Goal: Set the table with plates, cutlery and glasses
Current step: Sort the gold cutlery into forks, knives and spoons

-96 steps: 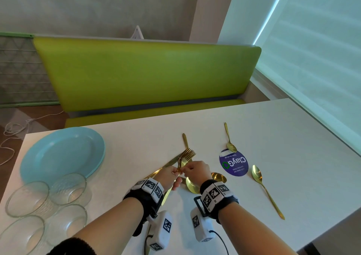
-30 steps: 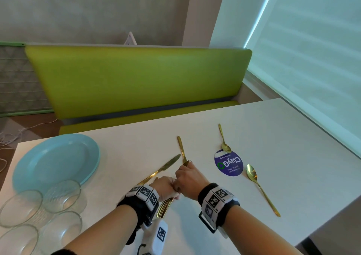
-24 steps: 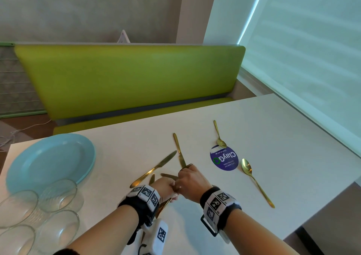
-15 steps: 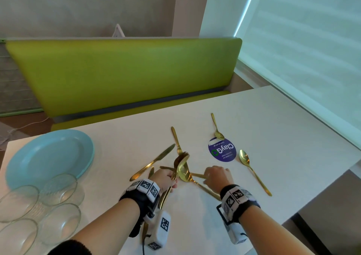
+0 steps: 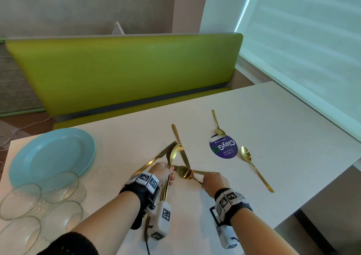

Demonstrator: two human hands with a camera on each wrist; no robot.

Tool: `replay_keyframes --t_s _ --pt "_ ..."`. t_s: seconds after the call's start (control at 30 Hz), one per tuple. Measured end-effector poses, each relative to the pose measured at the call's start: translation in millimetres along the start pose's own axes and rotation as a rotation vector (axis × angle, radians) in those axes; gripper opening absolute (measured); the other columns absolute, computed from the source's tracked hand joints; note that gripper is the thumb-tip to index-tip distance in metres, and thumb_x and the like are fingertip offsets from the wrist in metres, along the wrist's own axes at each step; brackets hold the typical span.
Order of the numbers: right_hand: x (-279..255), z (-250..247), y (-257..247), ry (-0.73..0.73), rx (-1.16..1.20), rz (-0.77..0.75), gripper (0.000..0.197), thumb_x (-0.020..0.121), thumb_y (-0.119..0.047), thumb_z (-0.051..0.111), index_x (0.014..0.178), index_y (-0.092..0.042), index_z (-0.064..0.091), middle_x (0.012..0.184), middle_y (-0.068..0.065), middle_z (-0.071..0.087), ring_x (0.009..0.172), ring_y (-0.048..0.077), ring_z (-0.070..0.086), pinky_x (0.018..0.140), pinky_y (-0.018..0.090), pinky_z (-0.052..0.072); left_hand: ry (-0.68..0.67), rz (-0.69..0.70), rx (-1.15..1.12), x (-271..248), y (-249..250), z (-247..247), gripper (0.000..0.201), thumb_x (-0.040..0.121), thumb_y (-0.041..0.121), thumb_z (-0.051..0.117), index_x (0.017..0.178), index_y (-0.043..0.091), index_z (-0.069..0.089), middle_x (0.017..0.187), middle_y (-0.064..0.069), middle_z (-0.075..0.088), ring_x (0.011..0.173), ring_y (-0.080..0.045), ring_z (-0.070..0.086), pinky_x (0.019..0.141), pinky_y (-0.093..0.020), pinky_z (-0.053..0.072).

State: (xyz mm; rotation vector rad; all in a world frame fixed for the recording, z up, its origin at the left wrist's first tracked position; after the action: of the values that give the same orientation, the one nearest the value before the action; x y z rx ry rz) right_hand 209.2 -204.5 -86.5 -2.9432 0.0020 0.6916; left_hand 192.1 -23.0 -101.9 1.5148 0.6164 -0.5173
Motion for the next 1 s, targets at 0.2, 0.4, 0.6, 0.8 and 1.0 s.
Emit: replay_keyframes --t_s 0.2,0.4,0.6,0.8,1.0 --pt "8.3 -11.6 8.1 -0.102 0.74 0.022 0.02 0.086 -0.017 0.065 0.067 -0.02 0.06 0.068 -0.005 0.058 0.059 0.01 0.05 0.056 0.019 0.042 0.037 -0.001 -0.161 -0.7 10.9 -0.7 0.023 0.097 0.004 0.044 0.076 0.008 0.052 0.072 -0.007 0.054 0.06 -0.017 0.053 0.055 -0.029 0.047" --pt "5.7 -9.0 -21.5 -0.338 1.224 -0.028 0.016 0.09 -0.013 0.06 0.075 -0.016 0.06 0.071 0.001 0.059 0.052 0.009 0.043 0.052 0.02 0.036 -0.07 0.008 -0.289 -9.0 22.3 23.4 0.012 0.096 0.005 0.048 0.089 0.004 0.058 0.082 -0.008 0.061 0.071 -0.019 0.06 0.065 -0.032 0.056" --pt "8.0 -9.4 -25.2 -0.373 1.189 -0.044 0.016 0.09 -0.016 0.061 0.074 -0.017 0.061 0.072 -0.002 0.064 0.052 0.008 0.045 0.053 0.02 0.037 -0.077 0.031 -0.223 -6.6 27.1 35.5 0.01 0.094 0.011 0.053 0.089 0.009 0.062 0.081 -0.009 0.062 0.074 -0.022 0.061 0.073 -0.034 0.055" --pt "16.0 -11.5 -16.4 -0.313 1.111 -0.061 0.014 0.087 -0.017 0.066 0.073 -0.016 0.064 0.069 -0.002 0.066 0.049 0.007 0.045 0.05 0.019 0.035 -0.069 0.037 -0.169 -1.1 27.1 41.7 0.007 0.092 0.011 0.057 0.087 0.011 0.063 0.086 -0.011 0.066 0.08 -0.025 0.066 0.078 -0.036 0.056" --pt "20.5 -14.2 -11.0 -0.317 1.07 -0.085 0.015 0.087 -0.015 0.066 0.072 -0.016 0.064 0.067 -0.001 0.067 0.05 0.006 0.048 0.05 0.016 0.036 -0.077 0.027 -0.136 2.0 28.5 53.7 0.007 0.09 0.015 0.062 0.085 0.011 0.062 0.078 -0.007 0.067 0.067 -0.019 0.064 0.075 -0.035 0.057"
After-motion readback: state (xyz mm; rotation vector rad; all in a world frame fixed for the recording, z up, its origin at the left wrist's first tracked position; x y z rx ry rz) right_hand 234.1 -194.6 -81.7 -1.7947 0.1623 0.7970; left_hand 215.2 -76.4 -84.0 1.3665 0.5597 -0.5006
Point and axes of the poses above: each hand's wrist, its own x-axis towards the middle knuckle, its own z-axis out of the palm, y = z × x, the point moved 7 cm from there along x, towards the middle knuckle
